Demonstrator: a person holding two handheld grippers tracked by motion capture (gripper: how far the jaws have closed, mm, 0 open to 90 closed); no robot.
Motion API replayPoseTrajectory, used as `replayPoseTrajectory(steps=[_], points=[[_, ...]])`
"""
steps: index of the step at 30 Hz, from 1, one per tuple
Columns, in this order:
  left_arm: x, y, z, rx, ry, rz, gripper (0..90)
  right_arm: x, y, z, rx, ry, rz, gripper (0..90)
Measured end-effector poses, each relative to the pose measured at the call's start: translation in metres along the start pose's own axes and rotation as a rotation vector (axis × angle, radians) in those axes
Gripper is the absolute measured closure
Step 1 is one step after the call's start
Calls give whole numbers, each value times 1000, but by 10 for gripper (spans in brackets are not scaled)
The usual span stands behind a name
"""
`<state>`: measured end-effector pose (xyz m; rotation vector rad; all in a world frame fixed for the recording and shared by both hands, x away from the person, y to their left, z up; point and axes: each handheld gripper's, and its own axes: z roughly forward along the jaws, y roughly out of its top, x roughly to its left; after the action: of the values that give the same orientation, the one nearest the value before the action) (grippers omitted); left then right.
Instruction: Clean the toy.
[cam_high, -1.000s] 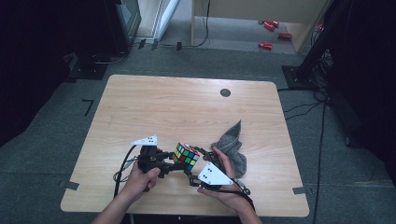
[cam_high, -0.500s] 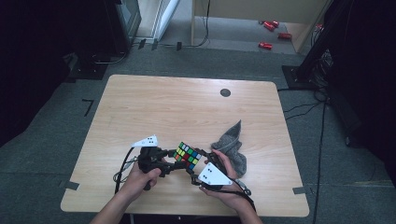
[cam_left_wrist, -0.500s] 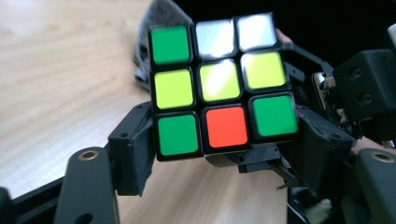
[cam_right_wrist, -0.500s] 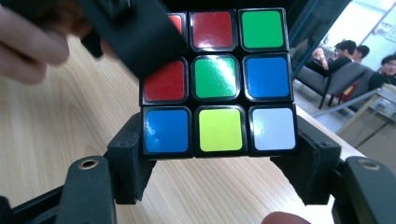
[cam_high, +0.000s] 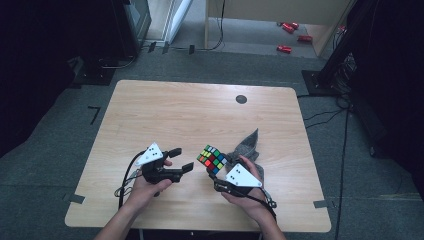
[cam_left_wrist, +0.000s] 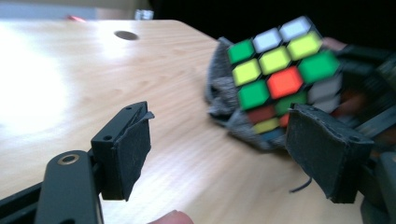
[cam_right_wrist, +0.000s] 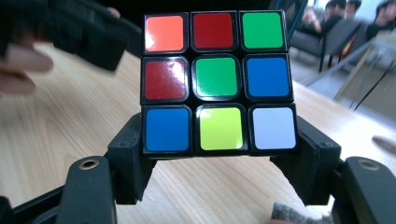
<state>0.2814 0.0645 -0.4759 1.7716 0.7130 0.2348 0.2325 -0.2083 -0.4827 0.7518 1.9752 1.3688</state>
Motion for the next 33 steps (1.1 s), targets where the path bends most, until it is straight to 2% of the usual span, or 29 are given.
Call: replayPoseTrajectory(steps=[2,5,6,9,10,12,15,19,26,30,33], points=[[-5,-3,3,12,42,69,218,-2,4,-2,2,8,48,334],[-13,-7,7,27,83,168,208,-2,9,-6,5,31,113,335],[-17,-8,9,34,99,217,200,-3,11,-6,4,36,124,335],[-29,-13,13,41,140,336,185,-3,16,-7,8,53,209,335],[-31,-14,14,44,147,356,180,-3,17,-7,16,65,241,335],[-35,-15,16,42,167,398,170,-3,18,-6,30,79,274,335],[-41,-17,17,27,185,450,155,1,19,-4,56,99,307,335],[-47,-20,17,11,186,512,145,7,21,-1,79,113,340,335],[-52,-22,18,-8,177,568,142,9,17,4,124,128,417,338],[-53,-25,19,12,183,608,169,9,17,6,139,151,462,338],[-54,-26,20,14,187,626,191,11,18,6,146,174,470,339]])
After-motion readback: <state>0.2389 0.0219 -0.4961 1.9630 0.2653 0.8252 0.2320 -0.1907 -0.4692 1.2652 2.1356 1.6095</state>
